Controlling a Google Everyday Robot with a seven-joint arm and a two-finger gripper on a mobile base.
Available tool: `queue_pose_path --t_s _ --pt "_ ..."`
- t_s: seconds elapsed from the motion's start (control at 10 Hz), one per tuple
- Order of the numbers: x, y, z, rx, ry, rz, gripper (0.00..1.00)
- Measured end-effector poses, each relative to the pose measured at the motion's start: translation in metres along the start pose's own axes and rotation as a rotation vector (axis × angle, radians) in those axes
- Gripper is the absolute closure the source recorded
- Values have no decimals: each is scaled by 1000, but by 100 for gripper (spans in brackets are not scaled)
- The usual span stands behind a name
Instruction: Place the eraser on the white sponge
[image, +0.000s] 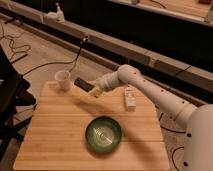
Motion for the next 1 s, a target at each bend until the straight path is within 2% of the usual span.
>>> queue_pose_path --t_s 0.1,0.3,0.6,0.7,0.8,1.0 --pt "2 -3 0 4 5 5 100" --pt "24 -23 2 29 42 41 100" --pt "62 -54 21 49 117 124 100" --pt "69 -60 25 55 129 142 100" --pt "76 -68 28 64 140 162 95" --pt "89 -82 35 79 163 201 76"
